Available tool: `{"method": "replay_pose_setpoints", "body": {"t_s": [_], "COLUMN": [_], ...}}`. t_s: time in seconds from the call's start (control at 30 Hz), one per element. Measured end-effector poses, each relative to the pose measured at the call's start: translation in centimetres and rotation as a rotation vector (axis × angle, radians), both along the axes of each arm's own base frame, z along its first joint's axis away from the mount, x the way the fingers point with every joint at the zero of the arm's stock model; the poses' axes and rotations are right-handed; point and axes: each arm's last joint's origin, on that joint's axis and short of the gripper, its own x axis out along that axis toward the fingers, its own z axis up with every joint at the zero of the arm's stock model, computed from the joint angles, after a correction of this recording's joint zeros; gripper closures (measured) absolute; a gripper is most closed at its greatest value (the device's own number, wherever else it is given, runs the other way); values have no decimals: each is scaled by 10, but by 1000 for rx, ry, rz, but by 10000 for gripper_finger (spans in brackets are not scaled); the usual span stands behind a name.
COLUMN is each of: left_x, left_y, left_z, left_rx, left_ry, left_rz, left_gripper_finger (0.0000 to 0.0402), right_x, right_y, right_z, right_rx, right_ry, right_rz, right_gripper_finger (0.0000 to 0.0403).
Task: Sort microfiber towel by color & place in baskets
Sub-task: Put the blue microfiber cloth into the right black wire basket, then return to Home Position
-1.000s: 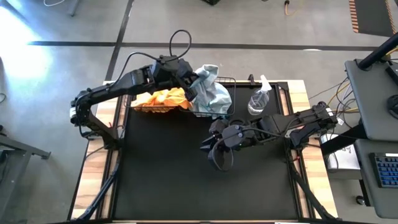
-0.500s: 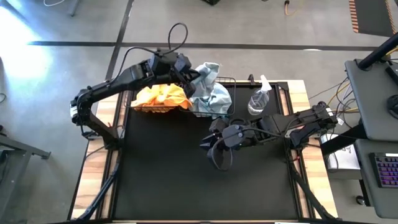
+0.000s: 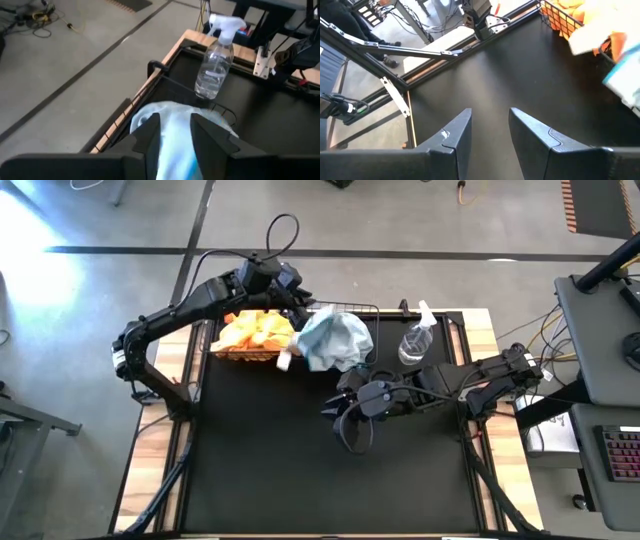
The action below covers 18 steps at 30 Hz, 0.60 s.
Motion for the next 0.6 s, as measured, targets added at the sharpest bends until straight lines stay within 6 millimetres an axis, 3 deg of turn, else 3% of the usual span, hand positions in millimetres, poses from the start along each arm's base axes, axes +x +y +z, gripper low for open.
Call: {"method": "replay_pose_setpoints", "body": {"t_s": [0.2,0.37,0.6], "left_x": [-1,-3,-16], "left_y": [0,-2,-23], "left_z": [-1,0,21], "left_rx": [-7,-9,28], "left_ry": [12,20,-47], "left_rz": [0,-2,-48], "left_gripper_finger": [270,261,261], "right_x": [0,0,0], "right_y": [0,0,0], "right_z": [0,0,0], "right_rx": [0,0,-1], "right_ry": [0,0,0], "right_rz": [0,0,0], "right_gripper_finger": [280,280,280]}}
